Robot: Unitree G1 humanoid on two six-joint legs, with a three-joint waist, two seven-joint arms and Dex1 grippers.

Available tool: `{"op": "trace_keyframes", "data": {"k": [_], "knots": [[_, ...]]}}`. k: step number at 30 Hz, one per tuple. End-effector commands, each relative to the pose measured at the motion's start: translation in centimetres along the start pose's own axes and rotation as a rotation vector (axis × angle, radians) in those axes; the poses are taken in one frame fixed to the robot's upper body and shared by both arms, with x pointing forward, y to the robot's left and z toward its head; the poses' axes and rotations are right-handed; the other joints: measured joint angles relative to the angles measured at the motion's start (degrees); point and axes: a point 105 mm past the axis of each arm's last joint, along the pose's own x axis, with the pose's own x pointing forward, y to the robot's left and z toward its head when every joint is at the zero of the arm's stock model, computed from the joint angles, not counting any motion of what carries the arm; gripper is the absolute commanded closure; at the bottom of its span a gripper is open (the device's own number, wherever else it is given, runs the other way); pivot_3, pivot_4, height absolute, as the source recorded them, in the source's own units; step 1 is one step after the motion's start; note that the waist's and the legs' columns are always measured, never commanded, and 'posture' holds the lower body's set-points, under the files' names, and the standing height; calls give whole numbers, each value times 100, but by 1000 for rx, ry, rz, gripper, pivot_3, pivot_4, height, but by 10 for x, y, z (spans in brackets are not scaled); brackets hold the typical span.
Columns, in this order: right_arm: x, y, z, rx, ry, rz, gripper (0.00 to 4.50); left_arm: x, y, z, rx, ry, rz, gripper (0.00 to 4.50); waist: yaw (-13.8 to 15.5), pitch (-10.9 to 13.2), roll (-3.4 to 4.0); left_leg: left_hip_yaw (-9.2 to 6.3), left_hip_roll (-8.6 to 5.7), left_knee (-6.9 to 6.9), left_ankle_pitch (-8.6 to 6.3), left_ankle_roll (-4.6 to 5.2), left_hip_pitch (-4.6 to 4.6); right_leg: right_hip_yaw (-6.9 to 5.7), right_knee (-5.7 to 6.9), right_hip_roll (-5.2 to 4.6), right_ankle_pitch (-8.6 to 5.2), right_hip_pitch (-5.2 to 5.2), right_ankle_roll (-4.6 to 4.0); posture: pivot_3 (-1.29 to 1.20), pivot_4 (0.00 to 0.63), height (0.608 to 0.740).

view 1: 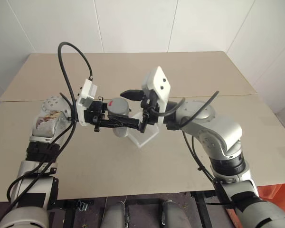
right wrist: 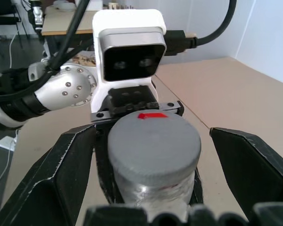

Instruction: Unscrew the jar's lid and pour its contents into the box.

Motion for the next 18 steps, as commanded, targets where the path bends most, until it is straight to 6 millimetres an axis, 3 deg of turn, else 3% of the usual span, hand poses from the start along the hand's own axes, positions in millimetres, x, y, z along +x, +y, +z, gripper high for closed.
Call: {"op": "trace_keyframes", "data": {"k": [1,6,9,12,18], "knots": [[4,3,15,-52,-48,18,22,-3,-1,10,51,-1,9,2457,-1,0,0,0,0,0,0,0,0,0,0,0,0,0,0,0,150,740],[7,1,16,-42,-50,21,22,-3,-1,9,52,1,13,2457,-2,0,0,0,0,0,0,0,0,0,1,0,0,0,0,0,150,740],[6,1,18,-40,-58,26,619,-4,-1,9,52,2,14,2457,-1,0,0,0,0,0,0,0,0,0,1,0,0,0,0,0,150,740],[5,1,17,-39,-53,29,1619,-4,-2,9,51,4,14,2457,1,0,0,0,0,0,0,0,0,0,1,0,0,0,0,0,150,740],[0,-3,24,-6,-82,21,1743,-3,-2,8,51,8,11,2457,-1,0,0,0,0,0,0,0,0,0,1,0,0,0,0,0,150,740]]}}
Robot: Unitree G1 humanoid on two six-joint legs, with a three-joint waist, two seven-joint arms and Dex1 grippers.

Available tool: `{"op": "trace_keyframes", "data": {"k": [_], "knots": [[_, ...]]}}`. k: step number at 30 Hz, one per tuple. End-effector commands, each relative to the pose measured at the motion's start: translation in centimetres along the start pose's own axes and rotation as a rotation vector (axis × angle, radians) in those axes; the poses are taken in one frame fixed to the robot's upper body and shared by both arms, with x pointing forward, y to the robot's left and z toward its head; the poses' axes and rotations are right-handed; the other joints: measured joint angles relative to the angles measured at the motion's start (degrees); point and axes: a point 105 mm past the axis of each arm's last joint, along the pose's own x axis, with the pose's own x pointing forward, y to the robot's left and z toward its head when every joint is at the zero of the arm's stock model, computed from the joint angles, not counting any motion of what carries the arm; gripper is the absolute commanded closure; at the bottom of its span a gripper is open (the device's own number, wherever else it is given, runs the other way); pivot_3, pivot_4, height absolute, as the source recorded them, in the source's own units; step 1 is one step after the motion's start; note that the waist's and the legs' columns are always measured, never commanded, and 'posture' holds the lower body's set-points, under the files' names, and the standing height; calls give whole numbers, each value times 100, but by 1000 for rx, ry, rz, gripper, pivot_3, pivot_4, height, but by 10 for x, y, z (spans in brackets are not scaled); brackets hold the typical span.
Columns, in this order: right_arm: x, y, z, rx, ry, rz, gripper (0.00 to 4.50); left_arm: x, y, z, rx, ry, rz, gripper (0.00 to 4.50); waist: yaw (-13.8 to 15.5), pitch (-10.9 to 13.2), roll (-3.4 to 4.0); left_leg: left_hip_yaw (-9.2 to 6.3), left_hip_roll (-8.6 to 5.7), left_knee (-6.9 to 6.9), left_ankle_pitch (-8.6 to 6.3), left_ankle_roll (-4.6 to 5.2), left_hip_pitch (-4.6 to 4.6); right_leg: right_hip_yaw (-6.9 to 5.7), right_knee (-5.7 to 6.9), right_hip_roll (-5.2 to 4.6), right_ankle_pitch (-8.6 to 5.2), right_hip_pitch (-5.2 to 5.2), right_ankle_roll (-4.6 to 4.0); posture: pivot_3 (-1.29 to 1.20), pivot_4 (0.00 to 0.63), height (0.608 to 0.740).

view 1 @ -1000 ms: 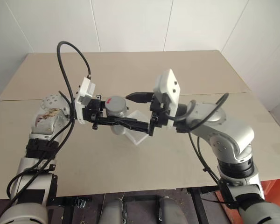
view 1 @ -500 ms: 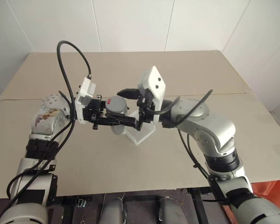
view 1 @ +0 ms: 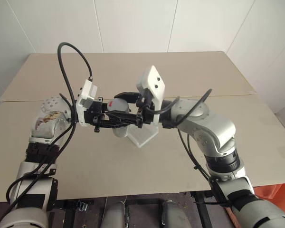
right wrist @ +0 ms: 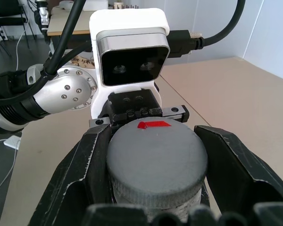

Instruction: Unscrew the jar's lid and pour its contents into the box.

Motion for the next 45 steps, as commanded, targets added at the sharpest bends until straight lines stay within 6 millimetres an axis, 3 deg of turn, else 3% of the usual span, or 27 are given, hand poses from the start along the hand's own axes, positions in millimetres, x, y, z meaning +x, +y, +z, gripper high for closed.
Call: {"op": "trace_keyframes", "data": {"k": [1,7,12,16,20,26,28,31,35,38,41,45], "knots": [[-8,-5,27,3,-92,-21,1743,-2,-1,8,48,3,-2,2457,0,0,0,0,0,0,0,0,0,0,0,0,0,0,0,0,150,740],[-26,-23,42,74,-142,-86,1743,-2,-2,5,41,4,-4,2457,14,0,0,-1,0,0,0,0,0,-1,1,0,0,0,0,0,150,740],[-56,-44,25,1,-82,-258,1743,-3,-1,5,35,-3,13,2457,20,0,0,0,0,-1,0,1,0,-2,-5,0,0,3,0,0,150,740],[-89,-58,-17,-38,53,-430,1743,-8,2,5,38,-3,51,2457,18,0,0,2,-1,-3,-1,1,-1,0,-10,-1,0,3,0,0,150,740],[-126,-61,-75,4,207,-579,1743,-15,8,7,44,-4,111,2457,17,0,-1,3,-1,-5,-1,1,-3,0,-17,-1,0,3,0,0,150,740],[-148,-60,-146,203,325,-749,1743,-18,18,7,57,-11,207,2457,-13,0,-1,4,0,-3,0,1,5,7,-25,0,0,4,0,0,150,740],[-152,-59,-159,217,369,-760,1024,-15,21,8,65,-26,248,2457,4,0,-1,3,-1,-3,0,1,5,7,-36,0,0,5,0,0,150,740],[-156,-57,-157,186,393,-738,104,-12,28,9,93,-40,314,2457,23,0,-1,3,-3,-2,-1,2,3,8,-41,-1,1,6,0,0,150,740],[-160,-52,-135,140,384,-655,46,-5,46,3,242,49,475,2457,34,0,-1,2,-4,-3,-2,4,2,6,-48,-3,1,8,1,0,150,740],[-157,-39,-99,167,348,-487,46,3,72,-4,664,251,685,2457,93,0,-1,-1,-7,-3,-2,4,4,5,-52,-4,2,13,0,0,150,740],[-151,-26,-78,194,335,-349,46,15,77,0,993,311,682,2457,122,0,-2,0,-4,-4,-2,4,6,1,-59,-3,13,17,-6,0,150,740],[-142,-13,-54,193,334,-193,46,40,72,5,1584,390,517,2457,164,1,-4,-1,-4,-7,-3,5,1,-5,-60,-6,14,16,-4,0,150,740]]}}
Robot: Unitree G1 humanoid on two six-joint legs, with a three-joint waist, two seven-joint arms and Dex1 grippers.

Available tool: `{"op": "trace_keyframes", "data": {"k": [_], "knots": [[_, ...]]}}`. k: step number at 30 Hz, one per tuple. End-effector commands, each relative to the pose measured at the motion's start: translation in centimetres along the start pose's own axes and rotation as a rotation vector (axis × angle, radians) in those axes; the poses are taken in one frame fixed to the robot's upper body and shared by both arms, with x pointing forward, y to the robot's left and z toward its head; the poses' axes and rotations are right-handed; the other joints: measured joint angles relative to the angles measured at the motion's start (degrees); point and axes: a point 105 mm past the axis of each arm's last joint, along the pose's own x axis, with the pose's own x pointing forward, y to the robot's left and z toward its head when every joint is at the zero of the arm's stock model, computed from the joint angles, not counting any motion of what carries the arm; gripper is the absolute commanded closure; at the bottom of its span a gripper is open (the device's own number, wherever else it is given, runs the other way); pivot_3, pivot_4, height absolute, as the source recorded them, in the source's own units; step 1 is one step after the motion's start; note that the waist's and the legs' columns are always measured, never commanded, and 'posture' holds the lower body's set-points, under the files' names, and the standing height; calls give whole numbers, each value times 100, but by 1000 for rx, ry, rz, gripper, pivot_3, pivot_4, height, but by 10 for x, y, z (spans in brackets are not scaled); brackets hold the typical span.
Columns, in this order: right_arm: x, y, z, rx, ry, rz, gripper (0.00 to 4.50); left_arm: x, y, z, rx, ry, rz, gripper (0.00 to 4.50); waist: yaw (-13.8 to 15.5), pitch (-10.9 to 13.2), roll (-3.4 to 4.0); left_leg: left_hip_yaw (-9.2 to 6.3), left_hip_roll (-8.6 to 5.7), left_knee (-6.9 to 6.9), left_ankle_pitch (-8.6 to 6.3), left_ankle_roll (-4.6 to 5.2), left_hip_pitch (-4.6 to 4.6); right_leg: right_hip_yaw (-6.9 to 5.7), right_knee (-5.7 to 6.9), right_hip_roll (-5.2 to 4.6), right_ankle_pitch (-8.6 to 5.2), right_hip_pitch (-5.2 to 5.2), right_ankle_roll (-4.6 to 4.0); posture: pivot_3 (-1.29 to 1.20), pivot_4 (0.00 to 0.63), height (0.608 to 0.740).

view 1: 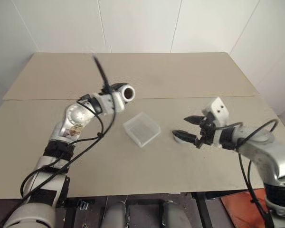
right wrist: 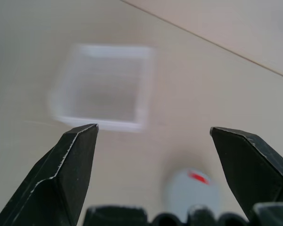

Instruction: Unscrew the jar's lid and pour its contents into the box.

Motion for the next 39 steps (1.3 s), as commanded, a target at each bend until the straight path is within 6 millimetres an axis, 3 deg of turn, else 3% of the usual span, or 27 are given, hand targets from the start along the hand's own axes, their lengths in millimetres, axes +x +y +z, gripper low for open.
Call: {"op": "trace_keyframes", "data": {"k": [1,5,9,16,24,25,27,30,35,39], "knots": [[-5,14,19,-38,-11,90,46,11,10,21,483,-171,70,2457,11,0,0,1,-1,0,-1,1,-2,-2,0,-1,0,0,1,0,150,740],[-4,16,28,-57,-7,122,46,14,-2,29,794,-348,107,2457,22,-1,1,10,-7,-3,-8,13,-5,-3,3,-9,7,5,15,0,150,740],[-2,17,37,-78,-30,130,46,22,-8,24,900,-375,114,2457,10,-1,1,32,-6,1,-11,18,-19,-5,7,-12,5,-9,19,0,150,740],[-4,23,47,-82,-81,141,46,34,-7,28,971,-369,186,2457,8,0,0,61,-3,15,-9,16,-46,-19,7,-14,4,-25,22,0,150,740],[-6,28,45,-89,-90,145,46,33,-4,28,950,-354,220,2457,1,0,0,61,-2,17,-9,16,-44,-19,11,-15,4,-25,22,0,150,740],[-5,28,45,-95,-93,143,46,33,-3,26,890,-329,221,2457,1,0,0,61,-2,18,-9,16,-44,-19,11,-16,4,-25,22,0,150,740],[-4,28,44,-108,-98,137,46,32,-2,12,607,-184,200,2457,-2,-1,1,61,-1,18,-9,16,-44,-19,11,-16,4,-25,22,0,150,740],[-4,27,43,-113,-102,126,46,31,4,-11,84,49,214,2457,-13,-1,2,63,4,22,-5,8,-41,-20,12,-20,4,-24,21,0,150,740],[-3,23,43,-111,-111,116,46,28,25,-32,-681,230,335,2457,-24,0,0,58,9,51,10,-17,-51,-25,19,-19,4,-22,21,0,150,740],[-1,23,44,-105,-126,115,46,19,35,-28,-999,263,370,2457,-42,-1,1,18,3,65,1,-1,-47,-12,21,-16,5,-13,26,0,150,740]]}}
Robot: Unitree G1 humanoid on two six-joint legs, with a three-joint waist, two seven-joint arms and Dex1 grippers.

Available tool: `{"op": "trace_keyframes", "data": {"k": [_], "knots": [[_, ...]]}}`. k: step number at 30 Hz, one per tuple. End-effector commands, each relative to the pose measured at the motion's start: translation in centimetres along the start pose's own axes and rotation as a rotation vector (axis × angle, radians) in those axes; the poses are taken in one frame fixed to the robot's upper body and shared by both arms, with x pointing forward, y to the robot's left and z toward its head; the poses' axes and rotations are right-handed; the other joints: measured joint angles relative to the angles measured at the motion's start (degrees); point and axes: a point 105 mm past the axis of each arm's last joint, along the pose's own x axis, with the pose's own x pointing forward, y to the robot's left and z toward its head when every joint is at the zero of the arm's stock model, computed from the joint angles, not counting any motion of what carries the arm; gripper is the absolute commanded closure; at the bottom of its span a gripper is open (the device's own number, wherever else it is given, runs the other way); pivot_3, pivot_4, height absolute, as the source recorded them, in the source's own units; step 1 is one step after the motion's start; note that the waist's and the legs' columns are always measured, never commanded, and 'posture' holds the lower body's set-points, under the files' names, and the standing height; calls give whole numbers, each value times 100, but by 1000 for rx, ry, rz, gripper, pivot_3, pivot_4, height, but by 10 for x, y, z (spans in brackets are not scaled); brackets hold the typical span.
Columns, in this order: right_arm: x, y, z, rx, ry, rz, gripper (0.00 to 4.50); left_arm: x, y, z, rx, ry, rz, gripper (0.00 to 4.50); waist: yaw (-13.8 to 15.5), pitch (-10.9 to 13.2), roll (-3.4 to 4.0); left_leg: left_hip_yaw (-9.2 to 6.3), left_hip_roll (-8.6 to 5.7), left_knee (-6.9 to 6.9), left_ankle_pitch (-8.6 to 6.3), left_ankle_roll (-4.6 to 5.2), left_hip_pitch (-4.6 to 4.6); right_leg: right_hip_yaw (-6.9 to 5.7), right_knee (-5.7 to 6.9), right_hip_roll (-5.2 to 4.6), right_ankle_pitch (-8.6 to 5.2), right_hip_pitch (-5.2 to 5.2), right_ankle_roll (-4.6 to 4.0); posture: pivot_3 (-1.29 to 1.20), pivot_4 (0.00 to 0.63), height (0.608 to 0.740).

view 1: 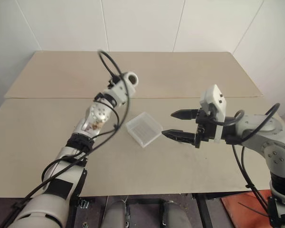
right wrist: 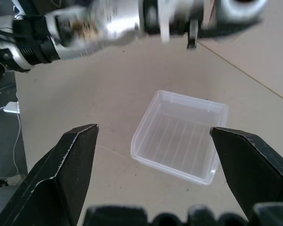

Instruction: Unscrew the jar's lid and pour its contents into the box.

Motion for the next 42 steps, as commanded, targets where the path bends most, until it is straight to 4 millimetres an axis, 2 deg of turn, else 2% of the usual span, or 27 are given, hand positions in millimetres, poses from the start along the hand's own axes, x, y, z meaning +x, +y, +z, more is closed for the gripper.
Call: {"op": "trace_keyframes", "data": {"k": [1,4,5,14,18,19,21,23,24,25,27,31,37,42], "knots": [[-1,0,10,-34,-53,-11,46,-6,12,17,-204,50,7,2457,-9,0,0,-6,-2,1,-1,2,1,2,0,1,1,2,2,0,150,740],[1,1,11,-26,-67,-6,46,-15,14,9,-528,131,-32,2457,-20,0,1,-15,-4,4,-16,26,11,4,5,3,2,11,4,0,150,740],[3,2,11,-26,-68,-5,46,-19,13,7,-584,135,-35,2457,-27,-1,1,-16,-4,6,-16,27,12,5,8,3,2,11,4,0,150,740],[5,4,13,-31,-74,-1,46,-33,7,-4,-596,180,18,2457,20,-1,1,-23,-9,7,-16,27,17,6,9,4,3,17,3,0,150,740],[4,5,12,-32,-71,-3,46,-31,10,5,-308,103,50,2457,26,-1,2,-23,-11,6,-15,26,17,6,7,4,3,17,2,0,150,740],[4,5,12,-36,-66,-5,46,-30,11,14,-53,46,61,2457,28,-1,1,-22,-10,6,-15,26,17,6,7,4,3,17,2,0,150,740],[4,5,11,-43,-58,-9,46,-30,-4,28,470,-90,8,2457,31,-1,2,-20,-11,3,-15,25,18,6,-2,4,4,17,0,0,150,740],[4,4,11,-46,-54,-11,46,-32,-18,29,788,-198,-54,2457,33,-2,3,-13,-12,0,-15,25,21,8,-10,4,5,17,-2,0,150,740],[4,3,12,-53,-54,-15,46,-31,-28,28,1103,-290,-83,2457,37,-2,4,-11,-12,0,-15,25,21,8,-13,3,5,18,-2,0,150,740],[4,2,13,-59,-56,-17,46,-32,-35,24,1326,-378,-129,2457,54,-3,5,-9,-11,-2,-17,28,22,9,-13,2,7,19,-4,0,150,740],[4,1,14,-68,-59,-19,46,-35,-42,16,1580,-511,-204,2457,76,-1,2,-7,-11,3,-21,34,12,-9,-14,1,10,21,-4,0,150,740],[4,0,18,-82,-74,-26,46,-30,-48,17,1781,-694,-225,2457,74,-1,2,32,-9,1,-21,35,7,-6,-5,0,11,15,0,0,150,740],[2,0,21,-84,-95,-42,46,-26,-65,20,1829,-822,-239,2457,71,-1,2,45,-5,1,-20,33,-4,-6,-6,0,9,1,4,0,150,740],[2,2,20,-79,-102,-46,46,-27,-67,22,1830,-835,-217,2457,41,-1,2,48,-2,1,-20,34,-3,-3,-3,0,9,-1,4,0,150,740]]}}
